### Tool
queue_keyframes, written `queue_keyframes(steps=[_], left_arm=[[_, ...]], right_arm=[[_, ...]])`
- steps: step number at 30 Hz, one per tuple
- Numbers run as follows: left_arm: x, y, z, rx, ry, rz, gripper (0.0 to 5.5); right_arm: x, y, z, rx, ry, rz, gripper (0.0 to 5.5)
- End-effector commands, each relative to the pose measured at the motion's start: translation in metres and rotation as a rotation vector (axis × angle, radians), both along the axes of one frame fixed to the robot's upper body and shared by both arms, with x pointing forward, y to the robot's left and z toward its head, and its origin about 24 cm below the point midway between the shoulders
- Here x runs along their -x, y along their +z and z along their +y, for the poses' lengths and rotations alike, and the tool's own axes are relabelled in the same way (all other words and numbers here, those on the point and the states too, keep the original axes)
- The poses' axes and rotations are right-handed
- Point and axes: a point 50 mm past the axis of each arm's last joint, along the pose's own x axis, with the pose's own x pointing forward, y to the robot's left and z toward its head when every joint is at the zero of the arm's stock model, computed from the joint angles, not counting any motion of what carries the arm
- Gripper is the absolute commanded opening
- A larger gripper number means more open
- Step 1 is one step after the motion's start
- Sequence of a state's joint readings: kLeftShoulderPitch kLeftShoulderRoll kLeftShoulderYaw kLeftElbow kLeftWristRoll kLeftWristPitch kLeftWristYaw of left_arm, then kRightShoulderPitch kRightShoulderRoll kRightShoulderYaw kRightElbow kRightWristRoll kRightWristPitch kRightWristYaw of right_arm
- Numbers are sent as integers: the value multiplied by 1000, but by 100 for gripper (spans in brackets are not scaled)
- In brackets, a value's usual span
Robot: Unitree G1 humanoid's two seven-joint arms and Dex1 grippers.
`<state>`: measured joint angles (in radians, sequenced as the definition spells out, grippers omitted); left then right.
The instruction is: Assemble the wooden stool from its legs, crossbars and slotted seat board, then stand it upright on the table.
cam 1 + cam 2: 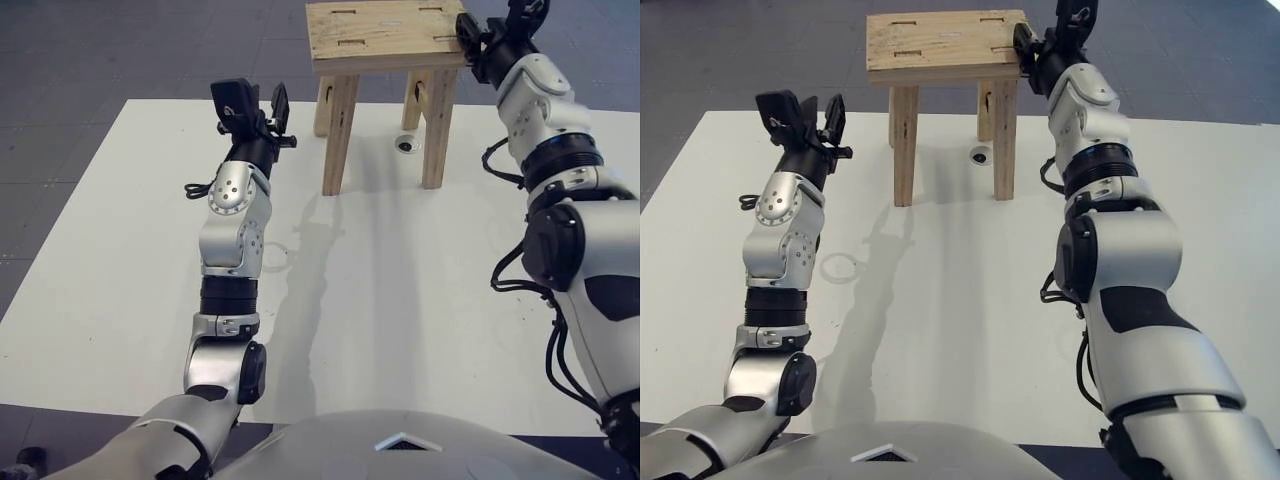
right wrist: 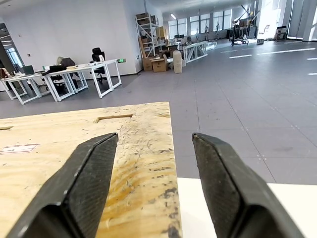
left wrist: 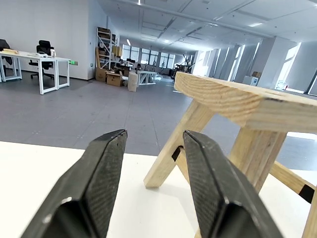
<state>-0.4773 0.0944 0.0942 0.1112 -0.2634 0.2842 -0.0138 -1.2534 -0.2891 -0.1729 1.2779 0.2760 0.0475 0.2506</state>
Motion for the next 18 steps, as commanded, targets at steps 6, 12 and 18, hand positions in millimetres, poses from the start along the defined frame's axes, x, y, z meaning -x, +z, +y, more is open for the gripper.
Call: queue_keyframes(steps=[6,12,18], left_arm=[[3,4,5,36,25,-11,209],[11,16,-1,4,-38,-131,209],[40,11,-1,-122,-94,-149,209]], right_arm=[[25,72,6,-165,204,-339,276],[98,75,-11,32,102,-506,276],[178,-56,-21,214,-221,-177,276]])
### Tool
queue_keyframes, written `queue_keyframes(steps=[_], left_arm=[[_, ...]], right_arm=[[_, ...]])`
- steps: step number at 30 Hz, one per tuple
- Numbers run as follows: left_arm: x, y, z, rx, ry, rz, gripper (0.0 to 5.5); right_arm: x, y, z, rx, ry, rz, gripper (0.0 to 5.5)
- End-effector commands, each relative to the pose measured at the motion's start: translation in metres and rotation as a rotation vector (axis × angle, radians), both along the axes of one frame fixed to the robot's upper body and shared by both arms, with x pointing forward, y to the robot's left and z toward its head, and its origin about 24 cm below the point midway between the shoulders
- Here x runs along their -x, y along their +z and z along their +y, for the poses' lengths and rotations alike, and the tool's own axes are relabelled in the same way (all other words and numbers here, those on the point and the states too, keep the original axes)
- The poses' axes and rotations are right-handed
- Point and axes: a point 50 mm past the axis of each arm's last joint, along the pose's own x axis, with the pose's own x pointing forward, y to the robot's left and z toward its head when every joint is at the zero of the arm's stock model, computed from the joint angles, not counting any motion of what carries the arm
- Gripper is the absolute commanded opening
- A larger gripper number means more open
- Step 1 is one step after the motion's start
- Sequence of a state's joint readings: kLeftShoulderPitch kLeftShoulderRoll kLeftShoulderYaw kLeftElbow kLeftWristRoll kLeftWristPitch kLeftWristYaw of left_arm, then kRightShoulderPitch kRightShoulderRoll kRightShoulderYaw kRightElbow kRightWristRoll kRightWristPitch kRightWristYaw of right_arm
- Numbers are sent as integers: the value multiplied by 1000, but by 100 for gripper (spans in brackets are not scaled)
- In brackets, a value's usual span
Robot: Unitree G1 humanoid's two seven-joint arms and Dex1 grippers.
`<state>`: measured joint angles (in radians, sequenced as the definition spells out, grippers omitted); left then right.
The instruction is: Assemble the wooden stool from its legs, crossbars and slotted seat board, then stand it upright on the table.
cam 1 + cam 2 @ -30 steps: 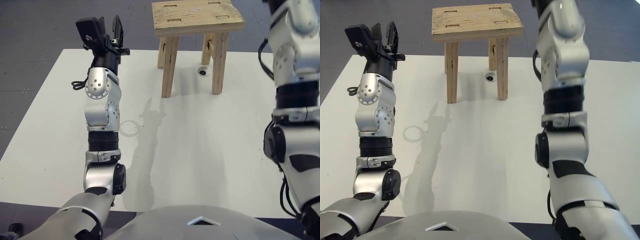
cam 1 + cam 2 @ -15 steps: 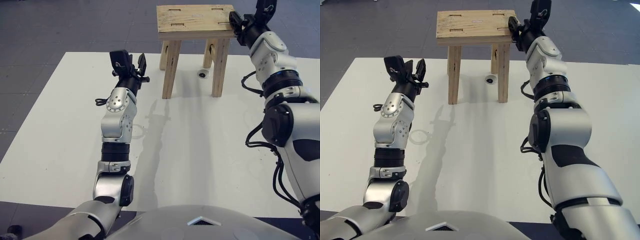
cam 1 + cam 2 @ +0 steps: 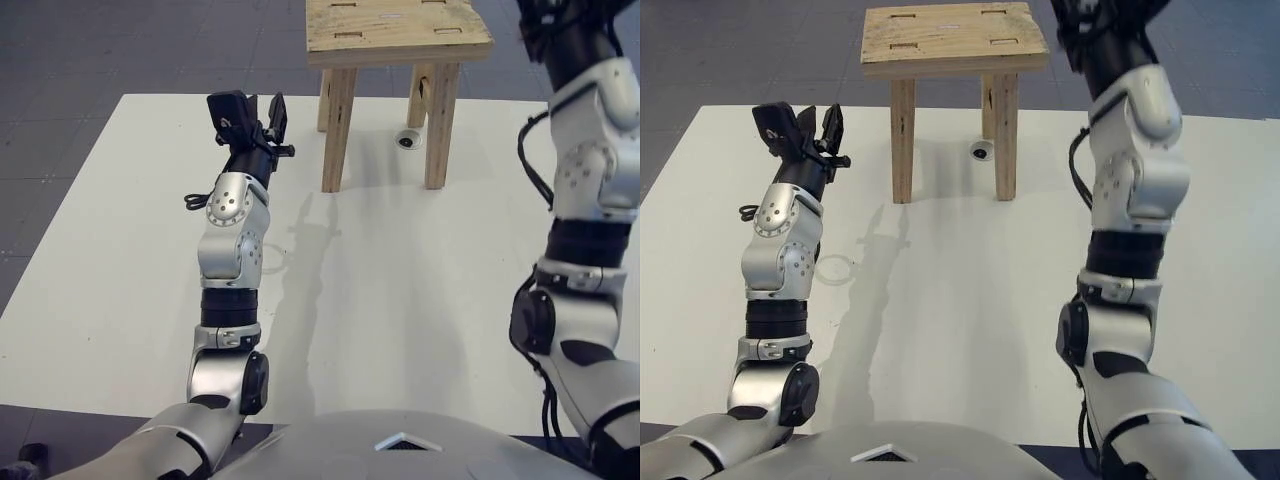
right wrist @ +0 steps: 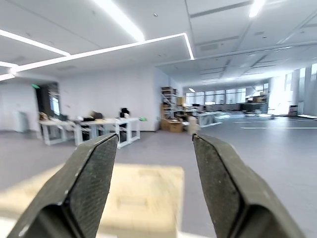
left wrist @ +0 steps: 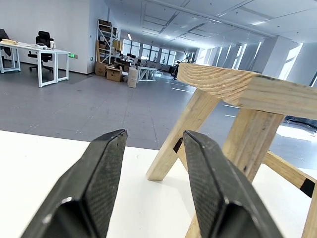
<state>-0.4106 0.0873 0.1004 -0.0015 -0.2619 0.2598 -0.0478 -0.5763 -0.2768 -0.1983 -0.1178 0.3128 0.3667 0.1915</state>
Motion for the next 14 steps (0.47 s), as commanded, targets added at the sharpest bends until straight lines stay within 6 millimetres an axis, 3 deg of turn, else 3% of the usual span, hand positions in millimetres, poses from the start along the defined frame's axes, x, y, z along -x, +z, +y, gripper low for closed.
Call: queue_keyframes(steps=[1,6,14], left_arm=[[30,5,-6,-151,-76,-87,209],[39,-3,-16,-191,-34,-88,209],[43,-3,-11,-246,31,-103,209]], right_arm=[[83,-95,-2,92,-289,245,276],[97,-111,9,154,-333,289,276],[95,-109,22,130,-336,284,276]])
